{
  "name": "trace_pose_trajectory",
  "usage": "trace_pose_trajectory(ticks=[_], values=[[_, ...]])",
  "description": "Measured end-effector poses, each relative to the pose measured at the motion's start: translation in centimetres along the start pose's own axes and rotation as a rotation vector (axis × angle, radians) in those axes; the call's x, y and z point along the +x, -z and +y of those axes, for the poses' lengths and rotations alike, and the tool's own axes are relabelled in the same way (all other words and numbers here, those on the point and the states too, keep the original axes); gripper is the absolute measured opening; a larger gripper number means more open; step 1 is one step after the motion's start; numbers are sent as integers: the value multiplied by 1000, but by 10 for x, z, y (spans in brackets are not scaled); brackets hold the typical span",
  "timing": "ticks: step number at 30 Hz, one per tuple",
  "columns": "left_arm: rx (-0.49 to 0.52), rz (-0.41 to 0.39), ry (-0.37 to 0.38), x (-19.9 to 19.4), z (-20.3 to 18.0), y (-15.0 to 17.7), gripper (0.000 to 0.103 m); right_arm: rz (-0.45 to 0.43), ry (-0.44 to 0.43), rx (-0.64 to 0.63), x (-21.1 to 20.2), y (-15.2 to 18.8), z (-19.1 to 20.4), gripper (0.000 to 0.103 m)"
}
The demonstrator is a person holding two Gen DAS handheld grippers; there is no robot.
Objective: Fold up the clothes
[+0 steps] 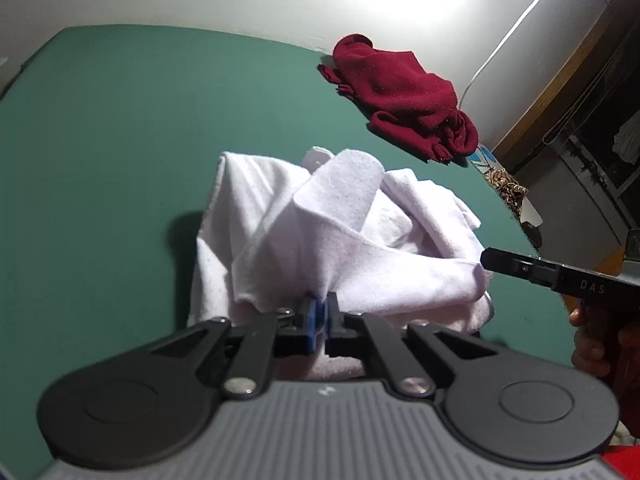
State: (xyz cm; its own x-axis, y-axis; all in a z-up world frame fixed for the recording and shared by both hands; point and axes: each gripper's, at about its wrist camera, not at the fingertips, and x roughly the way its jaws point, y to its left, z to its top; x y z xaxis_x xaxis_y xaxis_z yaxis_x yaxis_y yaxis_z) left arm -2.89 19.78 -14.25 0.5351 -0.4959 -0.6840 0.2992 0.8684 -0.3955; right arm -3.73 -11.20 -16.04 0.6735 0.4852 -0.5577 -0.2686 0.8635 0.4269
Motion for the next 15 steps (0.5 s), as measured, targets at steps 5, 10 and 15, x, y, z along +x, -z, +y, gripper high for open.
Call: trace_pose_trajectory(ticks=[5, 10, 15], values=[[-2, 10, 2, -1, 0, 3, 0, -28, 29, 21, 6, -9, -1, 7], [-7, 22, 6, -2, 0, 6, 0, 39, 113, -41, 16, -7, -6, 9], [117, -37, -44, -22, -12, -5, 38, -102, 48, -126, -7, -16, 13, 13]])
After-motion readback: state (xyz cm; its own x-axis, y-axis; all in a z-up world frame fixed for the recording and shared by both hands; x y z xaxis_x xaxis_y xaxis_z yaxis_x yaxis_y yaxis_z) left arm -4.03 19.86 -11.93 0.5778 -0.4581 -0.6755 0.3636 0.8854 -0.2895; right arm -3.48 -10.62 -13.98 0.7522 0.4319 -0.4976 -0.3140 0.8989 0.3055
